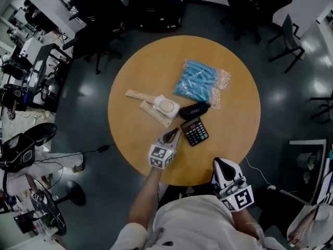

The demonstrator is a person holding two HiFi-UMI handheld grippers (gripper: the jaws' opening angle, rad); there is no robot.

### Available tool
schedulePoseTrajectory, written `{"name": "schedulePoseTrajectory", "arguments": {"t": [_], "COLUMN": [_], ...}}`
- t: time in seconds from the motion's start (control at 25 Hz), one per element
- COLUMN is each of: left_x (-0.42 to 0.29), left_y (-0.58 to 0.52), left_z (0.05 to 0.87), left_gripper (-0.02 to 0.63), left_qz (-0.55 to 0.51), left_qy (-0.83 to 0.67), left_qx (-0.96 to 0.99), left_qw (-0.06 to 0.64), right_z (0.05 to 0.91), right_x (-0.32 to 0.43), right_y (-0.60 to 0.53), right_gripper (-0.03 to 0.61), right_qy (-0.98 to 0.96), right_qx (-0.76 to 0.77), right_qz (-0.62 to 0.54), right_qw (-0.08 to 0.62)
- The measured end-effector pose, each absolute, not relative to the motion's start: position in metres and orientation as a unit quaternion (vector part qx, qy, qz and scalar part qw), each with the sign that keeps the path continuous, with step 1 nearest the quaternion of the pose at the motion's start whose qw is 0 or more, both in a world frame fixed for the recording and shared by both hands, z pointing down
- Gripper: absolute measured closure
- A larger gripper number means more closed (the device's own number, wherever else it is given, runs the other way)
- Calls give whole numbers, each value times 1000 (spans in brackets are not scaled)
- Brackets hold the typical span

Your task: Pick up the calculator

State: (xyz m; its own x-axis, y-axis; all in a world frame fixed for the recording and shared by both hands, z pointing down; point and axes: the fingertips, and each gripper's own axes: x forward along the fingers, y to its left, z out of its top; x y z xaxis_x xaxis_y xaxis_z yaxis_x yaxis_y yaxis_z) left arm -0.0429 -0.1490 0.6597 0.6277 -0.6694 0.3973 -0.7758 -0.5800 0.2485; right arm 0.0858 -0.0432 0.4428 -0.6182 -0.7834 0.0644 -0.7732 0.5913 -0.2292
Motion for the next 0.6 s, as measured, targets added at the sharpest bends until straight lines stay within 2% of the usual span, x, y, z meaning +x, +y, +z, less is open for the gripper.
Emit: {"name": "schedulePoseTrajectory", "arguments": {"t": [0.12, 0.24, 0.6], "left_x": [-39, -39, -25], "left_y": [-170, -180, -178], "left_z": [702, 735, 786], "left_gripper": [600, 537, 502], "left_qz": [160, 186, 213], "left_qy": [-404, -392, -334], "left_qx": [869, 860, 854], "left_qw": [235, 268, 336], "right_z": [456, 463, 484], "right_x": [90, 94, 106], "right_y": [-56, -67, -81], "right_gripper": [563, 564, 563], "right_qy": [893, 890, 879], "right_qx": [-430, -431, -443], "right_qz": [-135, -148, -177], "right_qw": [13, 9, 2]}}
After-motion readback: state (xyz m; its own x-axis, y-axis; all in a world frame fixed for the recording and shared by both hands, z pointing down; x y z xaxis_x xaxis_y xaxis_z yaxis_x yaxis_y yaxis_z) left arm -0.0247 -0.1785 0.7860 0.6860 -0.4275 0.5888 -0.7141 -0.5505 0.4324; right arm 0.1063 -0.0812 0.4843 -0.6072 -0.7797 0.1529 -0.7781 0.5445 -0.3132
